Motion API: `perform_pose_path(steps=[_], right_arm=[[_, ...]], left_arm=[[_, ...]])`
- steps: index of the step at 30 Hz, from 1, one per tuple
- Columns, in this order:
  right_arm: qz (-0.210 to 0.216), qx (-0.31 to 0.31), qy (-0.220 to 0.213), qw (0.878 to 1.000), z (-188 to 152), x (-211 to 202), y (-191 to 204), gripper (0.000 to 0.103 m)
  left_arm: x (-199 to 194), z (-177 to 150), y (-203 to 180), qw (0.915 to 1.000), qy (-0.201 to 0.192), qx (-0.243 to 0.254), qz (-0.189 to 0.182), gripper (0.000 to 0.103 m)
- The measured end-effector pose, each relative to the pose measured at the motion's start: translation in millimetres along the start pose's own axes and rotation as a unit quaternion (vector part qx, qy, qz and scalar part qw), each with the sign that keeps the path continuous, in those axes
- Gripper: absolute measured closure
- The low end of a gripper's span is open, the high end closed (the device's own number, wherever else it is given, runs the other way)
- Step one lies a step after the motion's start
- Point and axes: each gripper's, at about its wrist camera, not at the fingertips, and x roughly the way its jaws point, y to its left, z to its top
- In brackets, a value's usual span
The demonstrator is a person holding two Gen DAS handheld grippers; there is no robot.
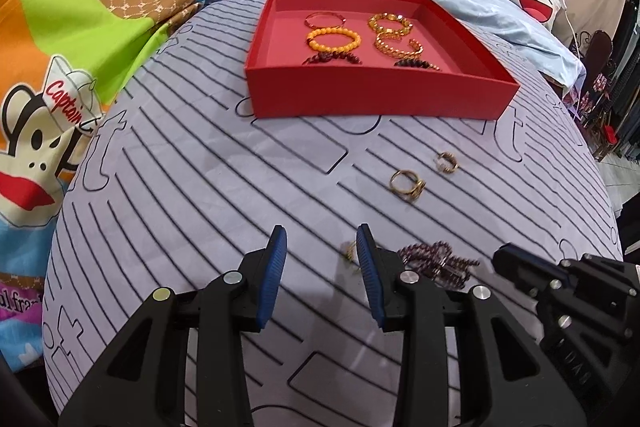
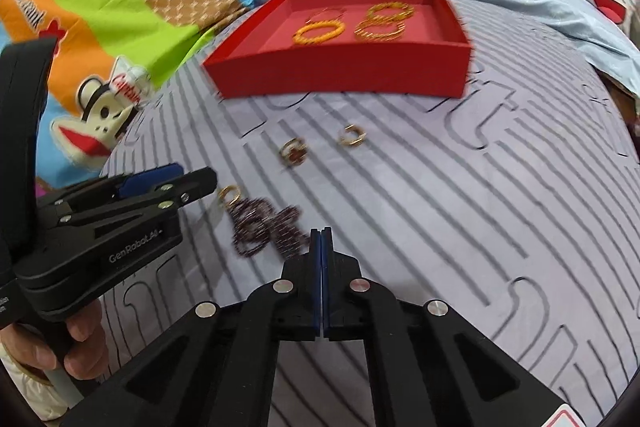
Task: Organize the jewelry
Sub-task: 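Grasp the purple bead strand with the right tool while the left tool grasps a gold ring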
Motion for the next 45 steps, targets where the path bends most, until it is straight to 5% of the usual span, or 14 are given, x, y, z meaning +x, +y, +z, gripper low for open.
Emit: perform_pose_path(steps=[5, 7, 8, 16, 19, 22, 39, 45], right_arm=[[0.013, -0.013, 0.009, 1.000, 1.0, 0.4, -0.8, 0.093], [0.015, -0.025, 0.002, 1.000, -0.6, 0.2, 6.2, 0.068], [0.016, -0.030, -0.002, 0.999, -0.7, -0.1, 10.0, 0.066], [0.029, -0.057, 0.012, 0.998, 3.9, 16.5, 28.1, 0.067], [0.031, -0.051, 0.023, 0.998, 3.9, 24.1, 25.1, 0.088], [0.028, -0.046, 0.023, 0.998, 1.9, 21.9, 19.8, 0.096], [0.002, 0.042, -0.006, 0.999, 13.3, -2.6, -32.4, 0.099], [0.004, 0.044, -0.004, 0.999, 12.5, 0.1, -34.0, 0.099]], left_arm=[[1.8, 2.8, -1.7, 1.0000, -0.002, 0.000, 0.001, 0.064], [2.6, 2.1, 0.2, 1.0000, -0.001, 0.000, 0.004, 0.064], [3.0, 1.7, 1.5, 1.0000, 0.001, -0.002, 0.005, 0.064], [4.0, -2.9, 14.9, 0.9998, 0.009, -0.016, 0.011, 0.064], [3.4, -0.5, 14.2, 0.9998, 0.007, -0.013, 0.009, 0.064], [3.9, 3.8, 10.7, 0.9999, 0.005, -0.009, -0.001, 0.064], [34.4, 23.4, -38.9, 0.9978, 0.011, 0.033, -0.056, 0.060], [37.9, 27.1, -41.4, 0.9977, 0.007, 0.038, -0.056, 0.076]])
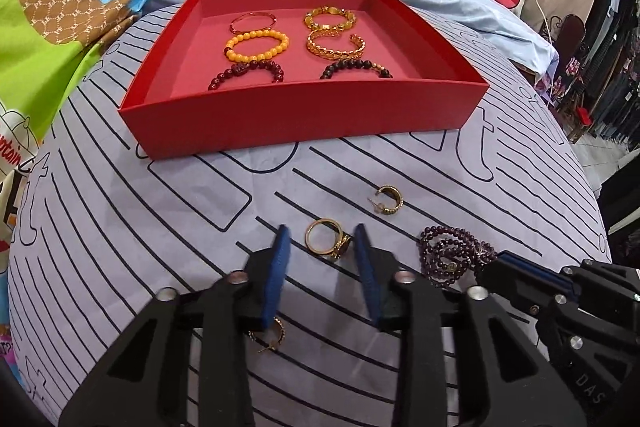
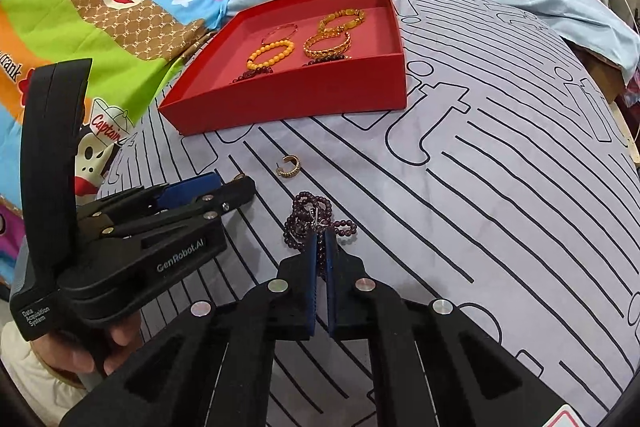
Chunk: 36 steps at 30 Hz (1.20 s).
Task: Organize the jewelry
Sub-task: 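Grasp the purple bead strand with the right tool while the left tool grasps a gold ring, then carry the strand and ring into the red tray and open both tools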
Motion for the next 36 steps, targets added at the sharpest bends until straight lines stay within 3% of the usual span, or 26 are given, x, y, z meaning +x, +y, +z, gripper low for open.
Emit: perform_pose_path(steps=[1, 10, 11, 20, 31, 36], right_arm=[[0.000, 0.000, 0.000, 1.000, -0.1, 0.5, 0.1, 0.099], [0.001, 0.000, -0.005, 1.000, 0.5, -3.6, 1.0, 0.099], [0.001, -0.001, -0.007, 1.000, 1.4, -6.3, 0.9, 0.099], [0.001, -0.005, -0.038, 0.999, 16.3, -28.9, 4.5, 0.099], [0.002, -0.006, -0.046, 0.999, 15.9, -37.1, 7.6, 0.099], [0.006, -0.004, -0.065, 0.998, 34.0, -51.4, 4.8, 0.099]], left_arm=[[0.0, 0.0, 0.4, 1.0000, 0.000, 0.000, -0.002, 0.080], [-5.7, -4.1, -0.4, 0.9999, 0.004, 0.000, -0.009, 0.081], [-7.1, -4.4, -0.3, 0.9999, 0.004, -0.001, -0.010, 0.095], [-24.4, -3.8, 7.2, 0.9998, -0.006, -0.014, -0.012, 0.095], [-42.3, -11.1, 29.9, 0.9992, -0.011, -0.035, -0.012, 0.095], [-55.0, -1.3, 37.3, 0.9987, -0.021, -0.045, -0.012, 0.095]])
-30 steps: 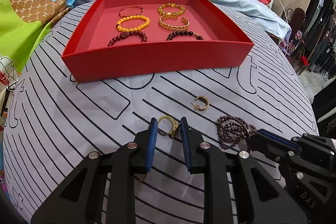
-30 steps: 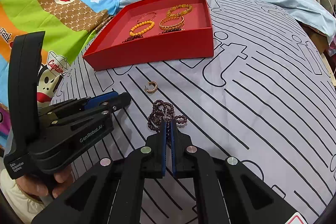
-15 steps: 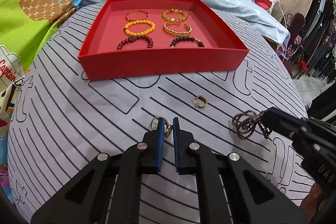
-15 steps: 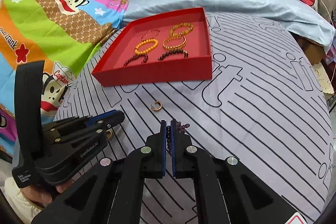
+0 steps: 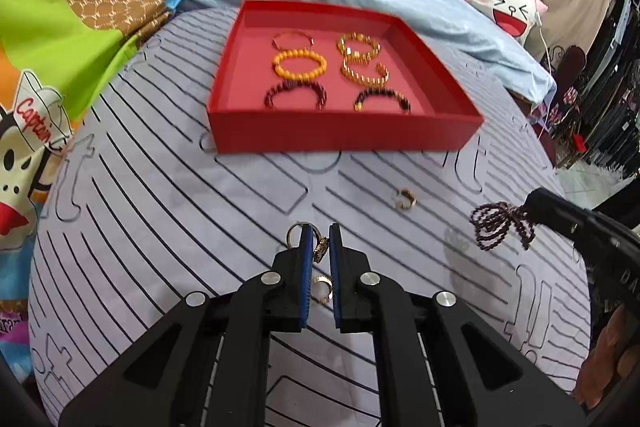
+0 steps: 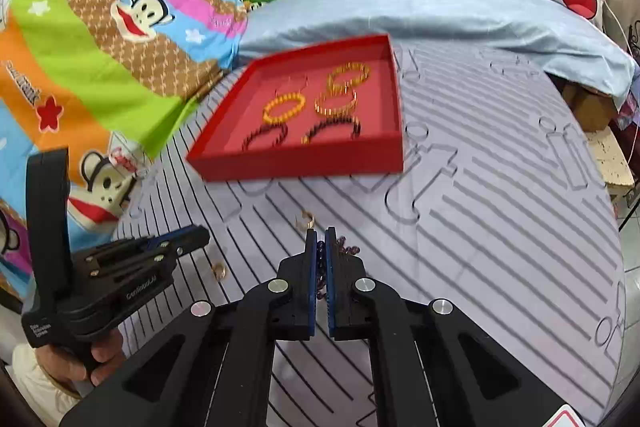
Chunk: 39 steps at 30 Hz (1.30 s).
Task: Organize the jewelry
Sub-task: 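Carry the strand and ring into the red tray and open both tools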
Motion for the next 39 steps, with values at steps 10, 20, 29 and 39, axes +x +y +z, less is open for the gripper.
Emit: perform_pose_path(steps=[10, 20, 29, 39], right_arm=[[-0.013, -0.012, -0.055, 0.998, 81.0, 0.6, -3.0, 0.099], [-0.024, 0.011, -0.022, 0.999, 119.2, 62.0, -16.2, 0.099], [-0.055, 0.002, 0.023, 0.998, 125.4, 102.8, -17.3, 0.099], [-0.068, 0.002, 0.052, 0.996, 133.6, 141.0, -18.5, 0.099]], left_arm=[[-13.1, 63.0, -4.4, 0.9988, -0.047, 0.011, -0.001, 0.095], [31.9, 116.8, -18.3, 0.9987, -0.043, 0.026, -0.004, 0.095], [82.0, 127.1, -25.5, 0.9993, 0.000, 0.036, -0.012, 0.095], [123.4, 136.5, -25.1, 0.9988, 0.035, 0.033, -0.011, 0.095]])
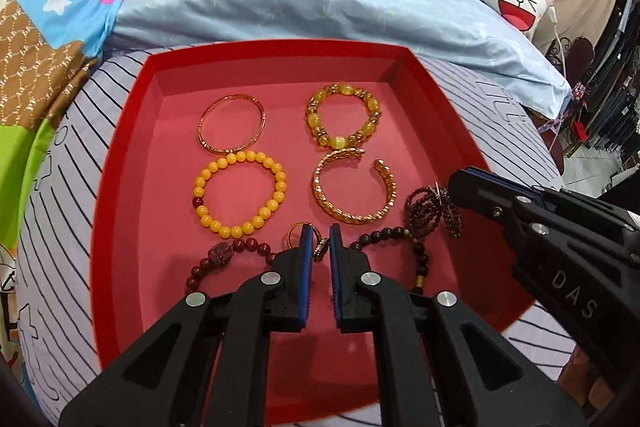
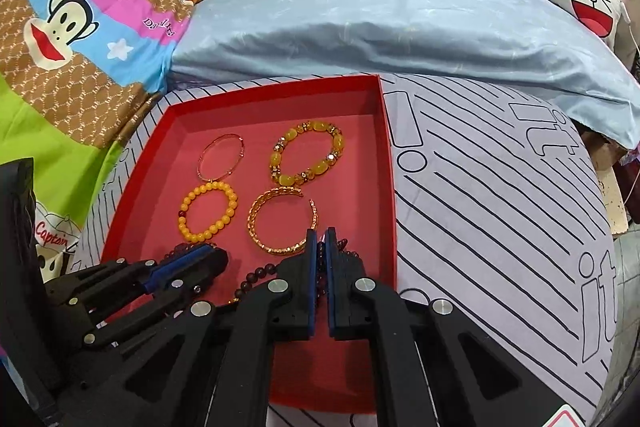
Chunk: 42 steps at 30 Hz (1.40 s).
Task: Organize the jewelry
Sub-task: 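Carry the strand and ring into the red tray and open both tools, then move both tools back toward the gold hoop earring and small ring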
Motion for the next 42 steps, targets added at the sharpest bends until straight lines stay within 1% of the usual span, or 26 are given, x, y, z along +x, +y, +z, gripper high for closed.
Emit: perform_pose_path(steps=[2, 4, 5, 6, 7, 8, 10, 13, 20, 27, 36, 42], right_arm=[[0.005, 0.004, -0.001, 1.000, 4.6, 4.6, -0.1, 0.098], [0.028, 0.019, -0.013, 0.999, 10.8, 5.0, -2.8, 0.091], [0.036, 0.025, -0.019, 0.999, 13.4, 4.0, -4.2, 0.088], [0.040, 0.029, -0.028, 0.998, 16.3, 2.1, -5.5, 0.080], [0.038, 0.034, -0.042, 0.998, 18.6, -2.5, -7.6, 0.075], [0.036, 0.036, -0.050, 0.997, 19.6, -6.0, -9.8, 0.074], [0.030, 0.041, -0.061, 0.997, 20.1, -12.8, -14.8, 0.074], [0.023, 0.046, -0.066, 0.996, 15.2, -19.4, -22.0, 0.074], [0.015, 0.051, -0.066, 0.996, -2.6, -29.1, -30.2, 0.074], [0.016, 0.040, -0.078, 0.996, -21.2, -50.6, -25.7, 0.074], [0.026, 0.017, -0.085, 0.996, -48.6, -78.8, -4.7, 0.074], [0.032, 0.011, -0.081, 0.996, -72.9, -91.0, 0.6, 0.074]], left_arm=[[3.1, 2.9, 2.0, 1.0000, 0.000, -0.005, 0.002, 0.094], [4.2, 6.9, 5.4, 0.9999, -0.005, -0.013, 0.003, 0.090], [3.6, 8.7, 7.2, 0.9998, -0.007, -0.018, 0.004, 0.078], [2.5, 10.7, 10.1, 0.9996, -0.011, -0.026, 0.009, 0.064], [0.7, 12.3, 12.6, 0.9993, -0.016, -0.033, 0.014, 0.060], [-1.7, 13.5, 14.9, 0.9989, -0.022, -0.038, 0.017, 0.059], [-7.1, 15.2, 19.9, 0.9984, -0.032, -0.042, 0.016, 0.059], [-13.3, 15.7, 24.6, 0.9978, -0.042, -0.045, 0.026, 0.059], [-26.9, 6.9, 27.9, 0.9970, -0.050, -0.052, 0.029, 0.059], [-52.3, -14.8, 27.6, 0.9962, -0.066, -0.044, 0.036, 0.059], [-85.8, -43.6, 21.3, 0.9956, -0.076, -0.041, 0.036, 0.059], [-101.0, -70.2, 17.1, 0.9961, -0.072, -0.037, 0.036, 0.059]])
